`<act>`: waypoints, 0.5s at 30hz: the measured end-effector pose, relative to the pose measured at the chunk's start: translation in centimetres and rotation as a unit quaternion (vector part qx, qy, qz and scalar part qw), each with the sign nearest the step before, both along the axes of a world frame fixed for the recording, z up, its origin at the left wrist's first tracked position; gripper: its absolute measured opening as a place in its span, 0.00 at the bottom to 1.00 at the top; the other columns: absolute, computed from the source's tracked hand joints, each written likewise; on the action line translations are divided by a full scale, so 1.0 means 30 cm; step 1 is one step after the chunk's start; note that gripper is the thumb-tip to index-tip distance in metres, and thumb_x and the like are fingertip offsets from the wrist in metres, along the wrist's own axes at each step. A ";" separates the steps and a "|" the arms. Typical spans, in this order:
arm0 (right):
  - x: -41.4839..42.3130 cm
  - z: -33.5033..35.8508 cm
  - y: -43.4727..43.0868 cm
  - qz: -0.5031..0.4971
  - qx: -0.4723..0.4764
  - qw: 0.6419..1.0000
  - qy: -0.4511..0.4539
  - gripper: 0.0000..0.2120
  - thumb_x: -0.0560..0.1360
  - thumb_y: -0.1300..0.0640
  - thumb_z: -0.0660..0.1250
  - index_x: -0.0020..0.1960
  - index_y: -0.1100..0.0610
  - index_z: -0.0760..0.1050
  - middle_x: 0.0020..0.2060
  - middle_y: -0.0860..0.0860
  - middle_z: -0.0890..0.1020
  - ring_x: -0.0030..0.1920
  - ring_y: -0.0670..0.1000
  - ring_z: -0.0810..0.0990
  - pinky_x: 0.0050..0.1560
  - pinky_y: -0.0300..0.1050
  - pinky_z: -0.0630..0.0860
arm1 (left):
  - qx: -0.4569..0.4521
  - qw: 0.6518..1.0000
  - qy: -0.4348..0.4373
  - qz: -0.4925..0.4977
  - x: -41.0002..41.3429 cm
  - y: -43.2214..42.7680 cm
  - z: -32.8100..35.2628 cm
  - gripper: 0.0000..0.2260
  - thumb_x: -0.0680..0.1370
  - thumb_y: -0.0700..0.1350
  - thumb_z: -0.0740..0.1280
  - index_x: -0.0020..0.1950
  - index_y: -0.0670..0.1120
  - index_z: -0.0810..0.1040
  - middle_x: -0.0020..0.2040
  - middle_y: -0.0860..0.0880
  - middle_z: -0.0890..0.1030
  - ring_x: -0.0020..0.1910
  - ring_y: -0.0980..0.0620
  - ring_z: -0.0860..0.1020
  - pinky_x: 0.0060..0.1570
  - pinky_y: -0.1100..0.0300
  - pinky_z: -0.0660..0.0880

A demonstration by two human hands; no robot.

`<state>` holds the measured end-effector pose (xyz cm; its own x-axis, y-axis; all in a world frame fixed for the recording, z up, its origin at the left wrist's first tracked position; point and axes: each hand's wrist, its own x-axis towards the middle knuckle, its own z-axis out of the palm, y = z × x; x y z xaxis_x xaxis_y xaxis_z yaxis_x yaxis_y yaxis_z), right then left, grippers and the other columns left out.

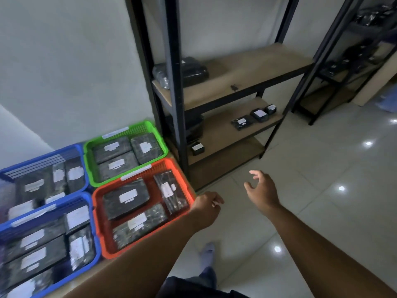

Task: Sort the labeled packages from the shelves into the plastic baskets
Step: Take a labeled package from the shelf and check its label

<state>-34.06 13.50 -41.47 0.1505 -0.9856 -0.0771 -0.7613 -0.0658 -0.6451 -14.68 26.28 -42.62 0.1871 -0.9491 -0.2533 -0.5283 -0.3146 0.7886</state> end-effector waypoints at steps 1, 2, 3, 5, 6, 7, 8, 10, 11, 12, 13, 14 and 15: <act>-0.017 0.006 -0.072 0.009 -0.002 1.000 0.009 0.21 0.75 0.59 0.76 0.67 0.57 0.79 0.57 0.58 0.81 0.58 0.60 0.80 0.55 0.47 0.73 | 0.000 1.000 0.007 -0.002 -0.014 -0.082 -0.006 0.13 0.76 0.37 0.65 0.50 0.50 0.85 0.42 0.58 0.80 0.39 0.61 0.77 0.42 0.68 0.72; -0.032 0.015 -0.145 0.017 -0.002 1.000 0.019 0.21 0.75 0.59 0.76 0.67 0.57 0.80 0.57 0.58 0.81 0.57 0.60 0.80 0.53 0.46 0.72 | 0.006 1.000 0.016 -0.010 -0.027 -0.160 -0.004 0.12 0.76 0.37 0.65 0.50 0.50 0.85 0.44 0.58 0.81 0.42 0.59 0.78 0.44 0.64 0.73; -0.045 0.025 -0.219 0.021 0.001 0.999 0.027 0.21 0.75 0.59 0.76 0.67 0.56 0.80 0.56 0.58 0.81 0.56 0.60 0.80 0.52 0.44 0.71 | 0.013 1.000 0.022 -0.018 -0.034 -0.233 0.000 0.12 0.76 0.38 0.64 0.50 0.51 0.85 0.45 0.57 0.82 0.44 0.57 0.79 0.45 0.62 0.74; -0.060 0.044 -0.353 0.020 0.009 0.999 0.032 0.20 0.76 0.59 0.75 0.67 0.55 0.80 0.56 0.57 0.80 0.56 0.58 0.80 0.52 0.44 0.70 | 0.030 0.999 0.022 -0.032 -0.039 -0.358 0.013 0.12 0.78 0.39 0.64 0.52 0.51 0.85 0.46 0.56 0.83 0.45 0.53 0.81 0.44 0.60 0.77; -0.064 0.049 -0.418 0.018 0.013 0.999 0.029 0.20 0.76 0.59 0.75 0.67 0.55 0.79 0.56 0.56 0.80 0.57 0.58 0.79 0.52 0.43 0.70 | 0.036 0.998 0.024 -0.037 -0.036 -0.415 0.010 0.12 0.78 0.40 0.63 0.52 0.51 0.85 0.47 0.54 0.83 0.46 0.52 0.82 0.44 0.58 0.78; -0.066 0.051 -0.480 0.018 0.018 0.999 0.026 0.19 0.76 0.59 0.74 0.67 0.55 0.79 0.57 0.55 0.80 0.57 0.57 0.79 0.53 0.43 0.69 | 0.039 0.998 0.027 -0.037 -0.030 -0.466 0.005 0.12 0.78 0.40 0.64 0.53 0.50 0.85 0.47 0.52 0.84 0.45 0.50 0.83 0.43 0.57 0.79; -0.066 0.053 -0.539 0.018 0.021 0.999 0.024 0.19 0.77 0.59 0.74 0.68 0.55 0.79 0.57 0.55 0.80 0.57 0.57 0.79 0.52 0.42 0.69 | 0.040 0.998 0.030 -0.034 -0.022 -0.513 -0.006 0.11 0.78 0.40 0.64 0.52 0.50 0.85 0.47 0.51 0.85 0.44 0.49 0.84 0.42 0.55 0.80; -0.067 0.051 -0.642 0.016 0.023 0.999 0.023 0.19 0.77 0.60 0.74 0.68 0.56 0.79 0.57 0.56 0.81 0.57 0.56 0.80 0.52 0.41 0.68 | 0.046 0.998 0.028 -0.026 -0.008 -0.590 -0.029 0.11 0.77 0.43 0.64 0.52 0.51 0.85 0.46 0.50 0.86 0.43 0.49 0.84 0.41 0.53 0.81; -0.068 0.045 -0.690 0.015 0.027 0.999 0.023 0.19 0.77 0.60 0.74 0.68 0.56 0.79 0.57 0.56 0.81 0.57 0.55 0.80 0.52 0.41 0.68 | 0.056 0.998 0.027 -0.021 -0.003 -0.624 -0.040 0.11 0.76 0.44 0.63 0.52 0.51 0.85 0.46 0.51 0.86 0.42 0.50 0.84 0.41 0.54 0.81; -0.071 0.036 -0.736 0.014 0.032 0.999 0.022 0.19 0.77 0.59 0.74 0.68 0.56 0.79 0.57 0.56 0.81 0.56 0.55 0.80 0.51 0.40 0.69 | 0.071 0.997 0.025 -0.020 -0.002 -0.657 -0.053 0.11 0.77 0.44 0.63 0.53 0.52 0.85 0.46 0.52 0.85 0.41 0.52 0.83 0.41 0.57 0.80; -0.077 0.025 -0.781 0.014 0.035 0.999 0.019 0.19 0.77 0.59 0.74 0.67 0.56 0.80 0.56 0.55 0.82 0.56 0.56 0.81 0.51 0.40 0.69 | 0.087 0.996 0.020 -0.022 -0.002 -0.688 -0.064 0.11 0.78 0.43 0.64 0.54 0.53 0.84 0.46 0.54 0.85 0.41 0.54 0.82 0.42 0.60 0.79; -0.084 0.012 -0.828 0.014 0.038 0.999 0.014 0.19 0.77 0.60 0.74 0.67 0.56 0.80 0.56 0.55 0.82 0.55 0.56 0.82 0.51 0.41 0.70 | 0.100 0.994 0.018 -0.023 -0.004 -0.719 -0.079 0.11 0.79 0.42 0.65 0.54 0.54 0.84 0.47 0.55 0.85 0.42 0.55 0.82 0.43 0.61 0.79; -0.094 -0.001 -0.876 0.014 0.043 0.999 0.007 0.18 0.77 0.60 0.74 0.66 0.55 0.80 0.55 0.55 0.82 0.55 0.57 0.82 0.52 0.42 0.72 | 0.111 0.993 0.022 -0.019 -0.006 -0.748 -0.095 0.11 0.79 0.43 0.65 0.53 0.55 0.84 0.47 0.55 0.85 0.43 0.55 0.82 0.44 0.59 0.80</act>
<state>-36.88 -12.78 -41.51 0.1764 -0.9707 -0.1631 -0.7689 -0.0325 -0.6385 -14.87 3.83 -45.48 0.1354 -0.8753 -0.4643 -0.5099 -0.4633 0.7248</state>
